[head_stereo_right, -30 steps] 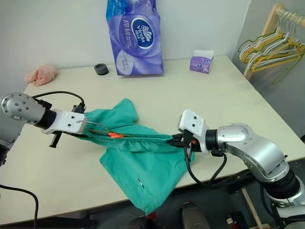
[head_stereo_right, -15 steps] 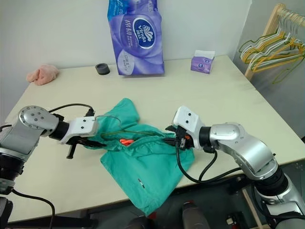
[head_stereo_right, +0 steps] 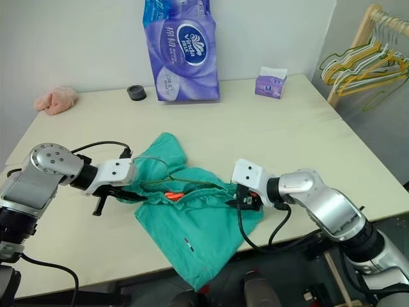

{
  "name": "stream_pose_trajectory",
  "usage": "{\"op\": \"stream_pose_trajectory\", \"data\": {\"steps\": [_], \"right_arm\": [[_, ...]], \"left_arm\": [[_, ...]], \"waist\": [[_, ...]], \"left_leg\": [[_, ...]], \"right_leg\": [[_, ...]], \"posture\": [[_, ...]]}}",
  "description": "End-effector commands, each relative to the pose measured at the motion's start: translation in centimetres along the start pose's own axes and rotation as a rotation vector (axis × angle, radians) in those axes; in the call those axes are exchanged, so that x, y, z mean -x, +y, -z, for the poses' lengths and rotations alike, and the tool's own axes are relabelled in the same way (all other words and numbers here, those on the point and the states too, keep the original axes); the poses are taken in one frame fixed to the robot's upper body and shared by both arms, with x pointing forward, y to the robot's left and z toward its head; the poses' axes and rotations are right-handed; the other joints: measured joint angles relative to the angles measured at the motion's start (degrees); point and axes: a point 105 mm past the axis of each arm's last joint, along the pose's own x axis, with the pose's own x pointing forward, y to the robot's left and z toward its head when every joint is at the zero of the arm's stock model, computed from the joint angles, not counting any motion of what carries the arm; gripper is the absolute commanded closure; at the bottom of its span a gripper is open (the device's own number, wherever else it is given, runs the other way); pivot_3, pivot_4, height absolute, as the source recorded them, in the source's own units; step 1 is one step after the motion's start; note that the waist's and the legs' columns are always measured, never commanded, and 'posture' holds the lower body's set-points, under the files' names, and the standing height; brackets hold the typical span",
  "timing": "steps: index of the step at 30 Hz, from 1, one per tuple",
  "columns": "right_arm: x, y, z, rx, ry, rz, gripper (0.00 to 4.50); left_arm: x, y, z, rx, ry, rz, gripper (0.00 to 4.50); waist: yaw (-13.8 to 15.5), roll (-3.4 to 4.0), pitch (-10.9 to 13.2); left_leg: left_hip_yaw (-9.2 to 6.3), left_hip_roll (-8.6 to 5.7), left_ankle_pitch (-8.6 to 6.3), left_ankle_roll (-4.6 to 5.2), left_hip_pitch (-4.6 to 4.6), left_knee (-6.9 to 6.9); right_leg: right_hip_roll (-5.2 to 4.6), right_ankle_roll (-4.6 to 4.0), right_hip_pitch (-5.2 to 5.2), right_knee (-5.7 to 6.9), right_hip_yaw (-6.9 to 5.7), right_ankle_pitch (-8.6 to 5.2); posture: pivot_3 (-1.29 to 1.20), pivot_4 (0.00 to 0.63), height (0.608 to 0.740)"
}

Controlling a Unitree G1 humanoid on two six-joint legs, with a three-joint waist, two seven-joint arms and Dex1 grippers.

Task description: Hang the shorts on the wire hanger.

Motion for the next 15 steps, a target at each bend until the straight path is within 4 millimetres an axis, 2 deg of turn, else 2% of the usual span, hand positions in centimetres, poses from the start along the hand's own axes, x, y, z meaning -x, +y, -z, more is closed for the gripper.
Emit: {"op": "stream_pose_trajectory", "data": {"steps": [1,3,8,11,15], "right_arm": [[-0.6,-0.2,-1.3,0.078,-0.02,-0.018,2.0],[-1.0,-0.1,-1.3,0.104,-0.006,-0.04,2.51],[-1.4,0.4,-1.3,0.129,-0.003,-0.077,4.34],[-1.4,0.5,-1.5,0.134,-0.01,-0.086,4.46],[-1.2,0.2,-1.9,0.123,-0.029,-0.082,4.5]], "left_arm": [[0.8,0.6,-1.3,-0.035,-0.039,-0.043,4.5],[0.7,0.5,-1.6,-0.036,-0.059,-0.038,4.5],[0.5,0.8,-1.8,-0.033,-0.08,-0.07,4.5],[0.5,1.4,-2.4,0.018,-0.15,-0.1,4.5],[0.6,1.3,-2.3,0.069,-0.183,-0.08,3.51]], "waist": [[0.0,0.0,0.0],[0.1,0.0,0.0],[0.1,0.0,0.0],[0.1,0.0,0.0],[0.1,-0.02,0.0]], "left_leg": [[-0.02,0.0,0.0,0.0,0.0,0.0],[-0.01,0.0,0.0,0.0,-0.01,0.0],[-0.02,-0.01,0.0,0.0,-0.01,0.01],[-0.04,0.0,0.0,-0.01,0.0,0.01],[-0.05,0.0,0.0,-0.01,-0.01,0.02]], "right_leg": [[0.0,0.0,0.0,0.0,0.01,0.0],[-0.01,0.0,0.0,0.0,0.01,0.0],[-0.02,0.0,0.0,-0.01,0.01,0.0],[-0.02,-0.01,0.0,0.0,0.02,0.0],[-0.02,-0.01,0.0,0.0,0.02,0.01]], "posture": [[-0.24,0.11,0.74],[-0.24,0.109,0.74],[-0.24,0.106,0.74],[-0.24,0.105,0.74],[-0.24,0.102,0.74]]}}
